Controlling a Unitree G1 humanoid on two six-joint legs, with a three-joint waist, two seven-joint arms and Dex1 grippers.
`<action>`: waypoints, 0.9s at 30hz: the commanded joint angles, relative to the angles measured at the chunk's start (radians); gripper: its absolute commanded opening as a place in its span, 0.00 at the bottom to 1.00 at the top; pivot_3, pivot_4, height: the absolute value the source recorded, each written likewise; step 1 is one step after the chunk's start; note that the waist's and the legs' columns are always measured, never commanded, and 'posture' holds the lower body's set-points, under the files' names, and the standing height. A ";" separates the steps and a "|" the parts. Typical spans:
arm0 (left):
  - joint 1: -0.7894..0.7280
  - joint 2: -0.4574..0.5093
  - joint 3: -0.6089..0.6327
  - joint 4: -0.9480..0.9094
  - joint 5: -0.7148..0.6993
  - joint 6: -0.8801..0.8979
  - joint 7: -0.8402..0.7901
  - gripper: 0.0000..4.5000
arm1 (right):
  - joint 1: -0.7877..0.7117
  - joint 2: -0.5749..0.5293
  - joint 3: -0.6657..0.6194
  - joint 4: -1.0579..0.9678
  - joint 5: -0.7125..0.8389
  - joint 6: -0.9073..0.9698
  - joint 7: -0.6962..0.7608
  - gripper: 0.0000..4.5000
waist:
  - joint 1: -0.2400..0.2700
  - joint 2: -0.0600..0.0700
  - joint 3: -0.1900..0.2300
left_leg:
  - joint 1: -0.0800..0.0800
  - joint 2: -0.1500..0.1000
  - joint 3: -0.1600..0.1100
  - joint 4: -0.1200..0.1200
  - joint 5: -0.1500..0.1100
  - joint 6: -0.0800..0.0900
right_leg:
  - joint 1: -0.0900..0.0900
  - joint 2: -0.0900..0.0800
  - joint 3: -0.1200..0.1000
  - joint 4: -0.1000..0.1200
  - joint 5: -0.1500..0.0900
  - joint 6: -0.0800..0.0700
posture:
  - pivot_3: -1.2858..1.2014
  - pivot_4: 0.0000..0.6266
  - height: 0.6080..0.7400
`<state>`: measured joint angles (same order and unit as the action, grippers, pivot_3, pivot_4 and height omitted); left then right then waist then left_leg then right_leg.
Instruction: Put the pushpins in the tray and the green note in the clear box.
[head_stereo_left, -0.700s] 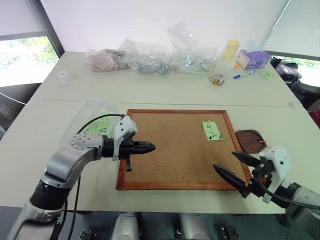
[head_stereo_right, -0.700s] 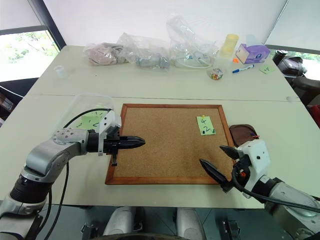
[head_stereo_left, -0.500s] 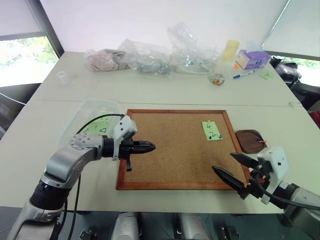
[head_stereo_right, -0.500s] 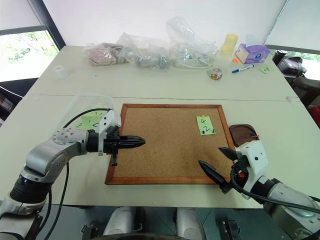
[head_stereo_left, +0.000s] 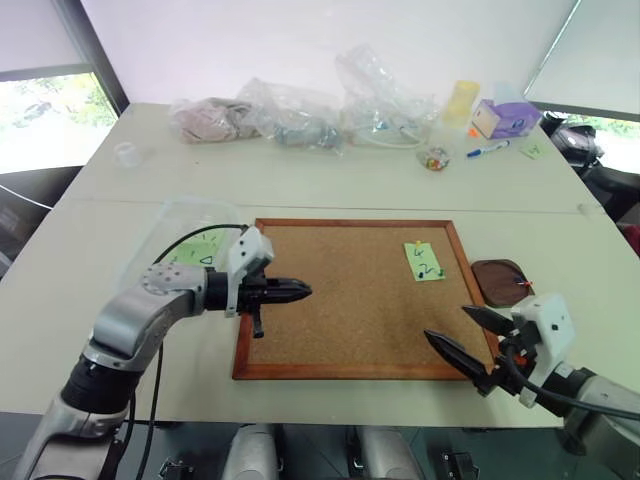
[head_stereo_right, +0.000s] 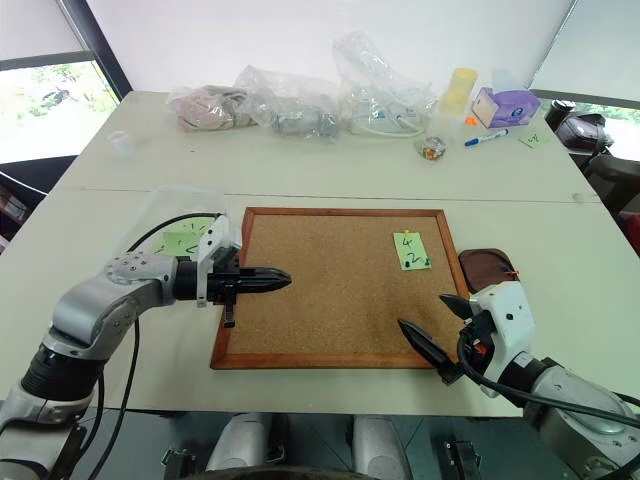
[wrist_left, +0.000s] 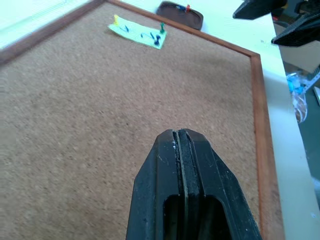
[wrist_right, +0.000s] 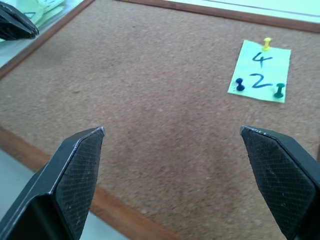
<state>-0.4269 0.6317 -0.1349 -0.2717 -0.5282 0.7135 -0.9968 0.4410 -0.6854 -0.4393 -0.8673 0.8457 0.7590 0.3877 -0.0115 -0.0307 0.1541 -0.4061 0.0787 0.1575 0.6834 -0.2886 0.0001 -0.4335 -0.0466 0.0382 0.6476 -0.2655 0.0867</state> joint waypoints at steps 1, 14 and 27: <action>-0.061 -0.023 0.008 0.007 -0.003 -0.015 0.006 0.00 | -0.037 -0.005 -0.011 0.001 0.028 0.008 -0.015 1.00 | 0.000 0.000 0.000 | 0.000 0.000 0.000 0.000 0.000 0.000 | 0.000 0.000 0.000 0.000 0.000 0.000 | 0.52 0.24 0.98; -0.189 -0.163 -0.246 0.343 0.283 -0.259 -0.035 0.00 | -0.520 0.063 0.210 0.391 -0.230 -0.031 -0.140 1.00 | -0.002 0.000 0.000 | -0.001 -0.003 -0.003 0.000 0.000 0.000 | -0.001 0.002 0.000 0.000 0.000 0.000 | 0.52 0.24 0.98; -0.165 -0.154 -0.313 0.380 0.434 -0.313 -0.050 0.00 | -0.820 0.137 0.337 0.833 -0.422 -0.152 -0.028 1.00 | -0.002 0.003 -0.002 | -0.001 -0.002 0.000 0.000 0.000 0.000 | -0.001 0.001 0.000 0.001 0.002 0.004 | 0.52 0.24 0.98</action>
<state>-0.6075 0.4756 -0.4279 0.1002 -0.1249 0.3840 -1.0434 -0.3569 -0.5552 -0.0982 -0.0324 0.4360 0.6352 0.3400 -0.0132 -0.0279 0.1525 -0.4071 0.0763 0.1573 0.6836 -0.2884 0.0002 -0.4344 -0.0453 0.0384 0.6485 -0.2634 0.0902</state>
